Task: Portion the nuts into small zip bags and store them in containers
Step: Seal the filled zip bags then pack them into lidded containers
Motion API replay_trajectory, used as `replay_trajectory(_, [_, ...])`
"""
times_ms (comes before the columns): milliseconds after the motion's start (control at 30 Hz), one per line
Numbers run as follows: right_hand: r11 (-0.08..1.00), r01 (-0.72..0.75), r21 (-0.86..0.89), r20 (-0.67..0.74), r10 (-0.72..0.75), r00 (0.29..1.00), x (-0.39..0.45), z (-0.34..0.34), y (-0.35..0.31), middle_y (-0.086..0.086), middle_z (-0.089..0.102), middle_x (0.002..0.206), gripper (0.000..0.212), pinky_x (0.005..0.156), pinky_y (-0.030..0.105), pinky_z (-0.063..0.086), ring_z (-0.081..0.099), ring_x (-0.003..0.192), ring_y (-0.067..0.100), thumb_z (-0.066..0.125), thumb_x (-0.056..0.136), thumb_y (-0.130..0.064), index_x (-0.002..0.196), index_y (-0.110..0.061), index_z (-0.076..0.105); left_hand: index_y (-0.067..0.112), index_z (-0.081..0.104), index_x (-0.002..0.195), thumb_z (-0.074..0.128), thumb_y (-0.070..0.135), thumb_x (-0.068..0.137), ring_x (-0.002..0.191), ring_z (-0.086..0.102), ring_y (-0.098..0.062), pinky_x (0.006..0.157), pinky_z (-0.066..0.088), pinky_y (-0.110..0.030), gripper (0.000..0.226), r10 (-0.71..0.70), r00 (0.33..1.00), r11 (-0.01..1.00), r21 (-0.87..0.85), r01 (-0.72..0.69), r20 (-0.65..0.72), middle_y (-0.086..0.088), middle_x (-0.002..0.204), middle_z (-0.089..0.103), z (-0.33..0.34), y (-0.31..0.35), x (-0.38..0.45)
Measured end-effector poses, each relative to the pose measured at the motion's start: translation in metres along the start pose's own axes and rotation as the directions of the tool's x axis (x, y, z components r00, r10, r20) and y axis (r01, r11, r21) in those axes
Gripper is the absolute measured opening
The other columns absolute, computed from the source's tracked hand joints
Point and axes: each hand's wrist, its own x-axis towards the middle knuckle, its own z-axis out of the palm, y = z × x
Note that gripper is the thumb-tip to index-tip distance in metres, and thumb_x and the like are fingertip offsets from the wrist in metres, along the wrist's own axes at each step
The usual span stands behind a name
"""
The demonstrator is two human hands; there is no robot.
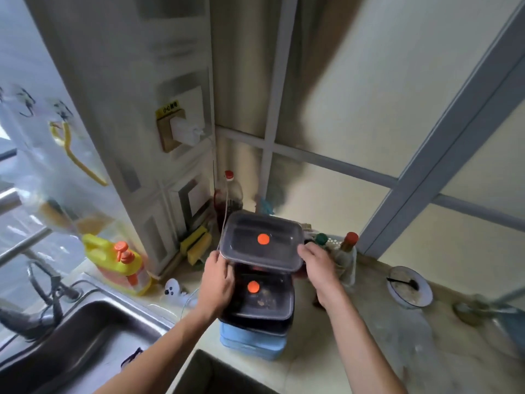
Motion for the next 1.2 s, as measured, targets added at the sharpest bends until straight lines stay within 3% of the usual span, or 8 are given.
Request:
replay_trajectory(233, [0.97,-0.205,-0.132,0.123,0.222,0.967,-0.042,0.009,-0.009,0.005,0.06,0.087,0.027,0.061,0.026,0.043,0.053,0.075,0.015,0.044,0.107,-0.018,0.084,-0.013,0.056,0.019,0.06,0.134,0.039,0.021,0.106,0.122,0.061,-0.015,0.112,0.042,-0.046,0.035,-0.31,0.946,0.623,-0.732,0.276,0.094,0.002,0.13,0.067,-0.051,-0.009,0.007])
replay_trajectory(367, [0.866,-0.183,-0.466,0.07,0.242,0.968,-0.036,0.014,-0.01,0.004,0.055,0.079,0.029,0.066,0.032,0.036,0.049,0.072,0.017,0.043,0.103,-0.015,0.075,-0.012,0.051,0.026,0.042,0.15,0.053,0.053,0.095,0.137,0.044,-0.003,0.12,0.031,-0.044,0.062,-0.103,0.944,0.766,-0.58,0.277,0.314,0.011,0.151,0.047,-0.07,-0.008,0.003])
replay_trajectory(467, [0.664,-0.186,-0.725,-0.039,0.229,0.973,-0.031,0.021,-0.008,0.015,0.058,0.108,0.021,0.08,0.037,0.046,0.058,0.097,0.029,0.05,0.096,-0.029,0.104,-0.011,0.057,0.028,0.019,0.159,0.072,0.057,0.082,0.144,0.026,0.006,0.122,0.023,-0.027,0.098,0.018,0.904,0.877,-0.44,0.19,0.428,0.017,0.161,0.025,-0.07,-0.002,-0.005])
replay_trajectory(633, [0.541,0.289,-0.79,0.129,-0.313,0.941,-0.047,0.049,-0.026,0.002,0.053,0.137,0.039,0.113,0.037,0.038,0.048,0.129,0.024,0.065,0.093,-0.023,0.131,-0.017,0.058,0.042,-0.003,0.156,0.093,0.041,0.062,0.149,0.025,-0.005,0.12,0.03,-0.033,0.135,0.137,0.85,0.872,-0.469,0.14,0.508,0.009,0.162,0.017,-0.078,-0.004,-0.012])
replay_trajectory(767, [0.478,0.51,-0.716,0.399,-0.32,0.86,-0.065,0.088,-0.034,-0.003,0.062,0.122,0.03,0.105,0.041,0.044,0.053,0.118,0.018,0.061,0.091,-0.038,0.115,-0.02,0.067,0.029,-0.008,0.158,0.096,0.033,0.055,0.151,0.02,-0.008,0.124,0.023,-0.043,0.146,0.229,0.83,0.908,-0.419,0.007,0.509,0.006,0.165,0.014,-0.086,-0.007,-0.016])
replay_trajectory(967, [0.116,0.383,-0.916,0.376,-0.078,0.923,-0.09,0.142,-0.043,0.027,0.045,0.147,0.088,0.109,0.051,0.04,0.042,0.137,0.043,0.059,0.086,-0.069,0.14,-0.002,0.042,0.041,-0.011,0.156,0.095,0.035,0.065,0.143,0.023,0.012,0.115,0.031,-0.018,0.14,0.168,0.861,0.935,-0.354,0.015,0.479,0.027,0.158,0.02,-0.086,-0.02,-0.025])
replay_trajectory(1067, [0.029,0.374,-0.927,0.369,-0.107,0.923,-0.089,0.153,-0.041,0.034,0.048,0.143,0.073,0.106,0.051,0.043,0.047,0.133,0.047,0.06,0.091,-0.055,0.135,0.0,0.045,0.032,-0.013,0.157,0.094,0.031,0.067,0.143,0.017,0.015,0.114,0.025,-0.011,0.14,0.186,0.867,0.934,-0.357,-0.01,0.462,0.048,0.15,0.011,-0.083,-0.021,-0.024])
replay_trajectory(1200, [-0.008,0.456,-0.89,0.449,-0.181,0.875,-0.083,0.148,-0.042,0.021,0.066,0.116,0.056,0.094,0.048,0.05,0.061,0.109,0.038,0.058,0.089,-0.051,0.119,-0.004,0.055,0.031,0.01,0.157,0.094,0.028,0.067,0.146,0.026,-0.001,0.12,0.029,-0.03,0.123,0.169,0.884,0.949,-0.313,-0.026,0.436,0.022,0.156,0.024,-0.081,-0.019,-0.027])
